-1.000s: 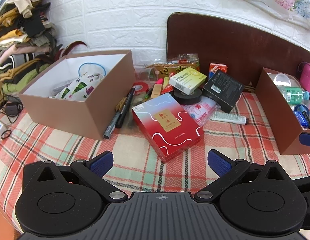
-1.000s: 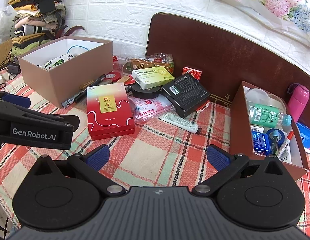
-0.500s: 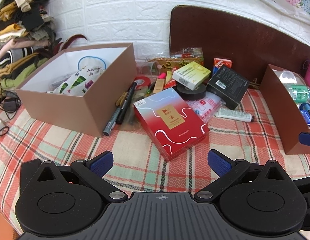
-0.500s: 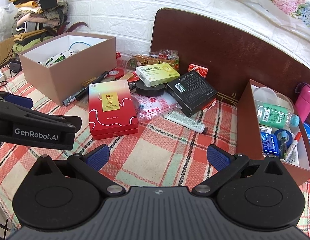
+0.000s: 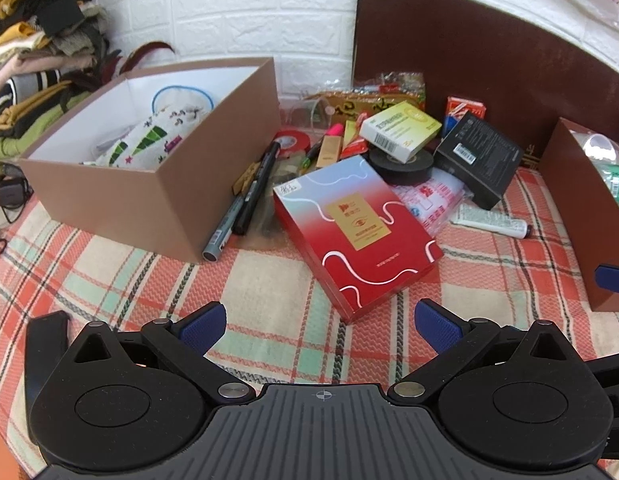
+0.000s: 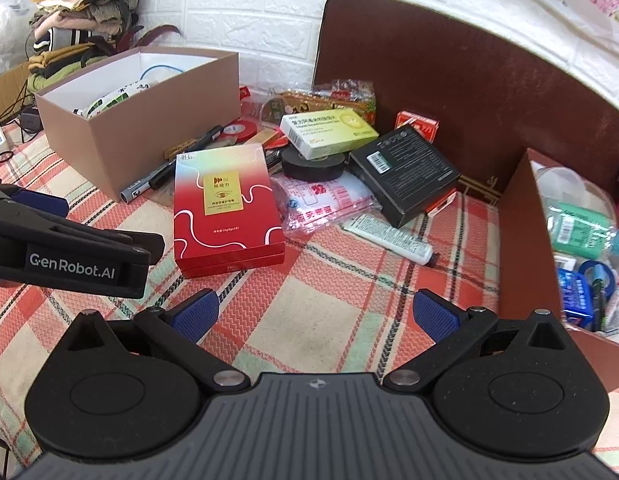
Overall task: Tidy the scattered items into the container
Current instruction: 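Move the left tool toward the red-and-white product box, then close the left gripper on the red-and-white product box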
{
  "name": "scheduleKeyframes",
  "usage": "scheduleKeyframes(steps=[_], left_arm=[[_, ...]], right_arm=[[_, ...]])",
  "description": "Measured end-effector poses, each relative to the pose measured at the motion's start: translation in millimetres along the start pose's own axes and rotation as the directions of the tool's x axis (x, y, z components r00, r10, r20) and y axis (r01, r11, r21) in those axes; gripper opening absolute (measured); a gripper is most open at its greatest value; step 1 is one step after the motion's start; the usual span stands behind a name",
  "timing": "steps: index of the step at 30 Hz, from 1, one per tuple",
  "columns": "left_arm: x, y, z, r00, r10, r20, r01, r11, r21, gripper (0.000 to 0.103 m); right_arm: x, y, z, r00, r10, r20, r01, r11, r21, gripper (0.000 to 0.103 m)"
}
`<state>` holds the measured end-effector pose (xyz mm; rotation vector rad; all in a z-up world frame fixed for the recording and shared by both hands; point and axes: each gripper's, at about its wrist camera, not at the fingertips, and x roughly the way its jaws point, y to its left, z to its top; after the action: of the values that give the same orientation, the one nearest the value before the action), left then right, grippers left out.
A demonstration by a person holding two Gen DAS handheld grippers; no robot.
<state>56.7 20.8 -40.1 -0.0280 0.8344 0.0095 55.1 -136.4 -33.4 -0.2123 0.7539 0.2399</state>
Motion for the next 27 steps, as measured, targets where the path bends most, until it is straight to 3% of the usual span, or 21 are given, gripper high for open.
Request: scheduleKeyframes(steps=[7,15,18,22,27], left_arm=[[35,12,3,0.997,-0.066,-0.045,0.065,0.998,-0.020,0.103],[78,15,17,0.989,-0.127,-0.072,0.128,0.992,0.004,0.096],[87,19,22,0.980,-0.188,-0.065,0.188,0.982,-0.006,0.095],[96,22,30,0.969,-0.241,-0.059,0.241,0.970,-0.004,0.094],[111,25,37,0.953,-0.297,-0.065,0.296,0.955,-0.023,0.095]], right_arm=[[38,-2,-4,0.996,0.067,-0.058,-0.069,0.997,-0.038,0.103],[87,-4,-1,0.984,0.175,-0.019,-0.176,0.979,-0.101,0.103],[104,-4,1,0.977,0.215,-0.007,-0.214,0.968,-0.128,0.103],[120,4,5,0.977,0.214,0.007,-0.208,0.954,-0.216,0.103],[131,16,8,0.968,0.252,0.024,-0.229,0.913,-0.336,0.102]])
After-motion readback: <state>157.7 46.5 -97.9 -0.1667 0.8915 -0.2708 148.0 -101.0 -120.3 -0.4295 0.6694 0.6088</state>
